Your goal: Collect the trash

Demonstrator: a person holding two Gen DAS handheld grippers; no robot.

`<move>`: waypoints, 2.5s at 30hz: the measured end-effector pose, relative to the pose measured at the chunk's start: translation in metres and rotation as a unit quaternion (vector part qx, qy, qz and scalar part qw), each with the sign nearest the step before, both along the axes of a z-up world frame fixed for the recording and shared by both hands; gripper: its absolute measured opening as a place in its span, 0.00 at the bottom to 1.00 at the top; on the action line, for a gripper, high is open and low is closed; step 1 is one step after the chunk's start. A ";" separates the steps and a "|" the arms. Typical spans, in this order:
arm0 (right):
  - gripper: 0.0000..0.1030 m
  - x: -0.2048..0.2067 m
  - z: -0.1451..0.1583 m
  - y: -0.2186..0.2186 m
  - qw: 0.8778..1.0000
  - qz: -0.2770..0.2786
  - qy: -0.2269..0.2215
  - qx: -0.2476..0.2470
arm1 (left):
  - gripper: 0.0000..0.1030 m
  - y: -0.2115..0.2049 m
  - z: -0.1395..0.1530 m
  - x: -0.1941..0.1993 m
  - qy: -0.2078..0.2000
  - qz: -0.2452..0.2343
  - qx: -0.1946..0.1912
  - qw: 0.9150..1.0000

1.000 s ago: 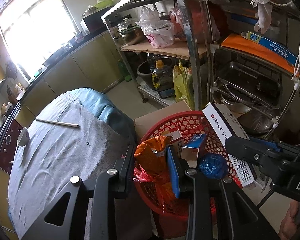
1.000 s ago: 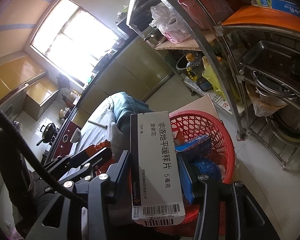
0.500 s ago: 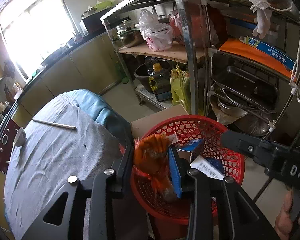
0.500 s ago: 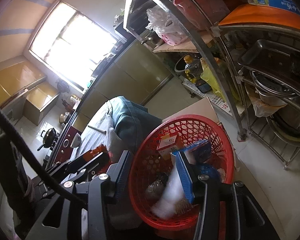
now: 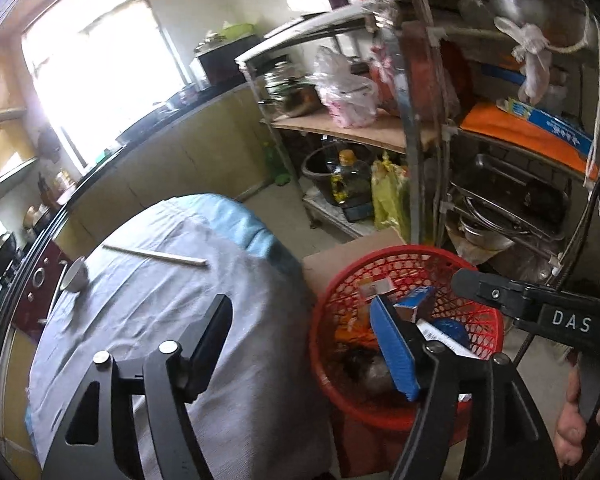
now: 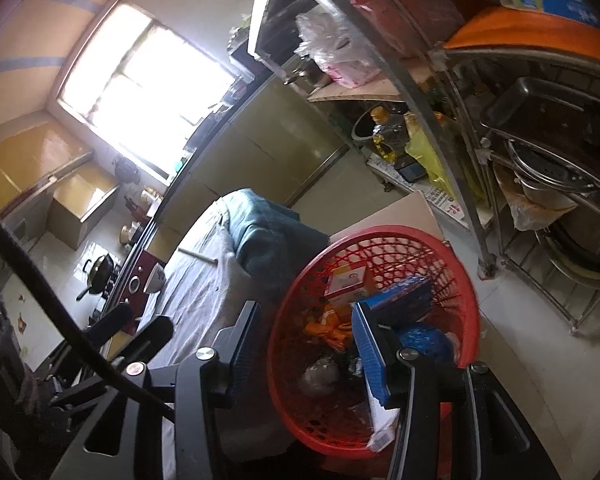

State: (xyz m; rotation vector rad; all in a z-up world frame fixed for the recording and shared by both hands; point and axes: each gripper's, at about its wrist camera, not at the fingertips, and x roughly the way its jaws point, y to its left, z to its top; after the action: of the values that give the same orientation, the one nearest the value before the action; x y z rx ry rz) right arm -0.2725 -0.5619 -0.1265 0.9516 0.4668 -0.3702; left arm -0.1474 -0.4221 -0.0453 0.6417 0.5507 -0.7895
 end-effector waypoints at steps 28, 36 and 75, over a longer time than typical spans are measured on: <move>0.61 0.145 0.106 0.273 0.943 0.252 0.014 -0.216 | 0.78 0.299 0.065 0.075 -0.046 0.294 -0.072 0.952; 0.61 0.155 0.121 0.311 0.934 0.266 0.018 -0.239 | 0.78 0.342 0.067 0.075 -0.045 0.317 -0.082 0.944; 0.61 0.175 0.141 0.397 0.908 0.297 0.028 -0.295 | 0.79 0.424 0.067 0.075 -0.032 0.372 -0.116 0.920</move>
State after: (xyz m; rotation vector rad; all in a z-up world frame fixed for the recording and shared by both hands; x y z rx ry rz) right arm -0.0971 -0.1647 0.0145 0.1821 0.6252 0.0297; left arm -0.0727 0.0022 0.0222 0.1966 0.5737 -0.1066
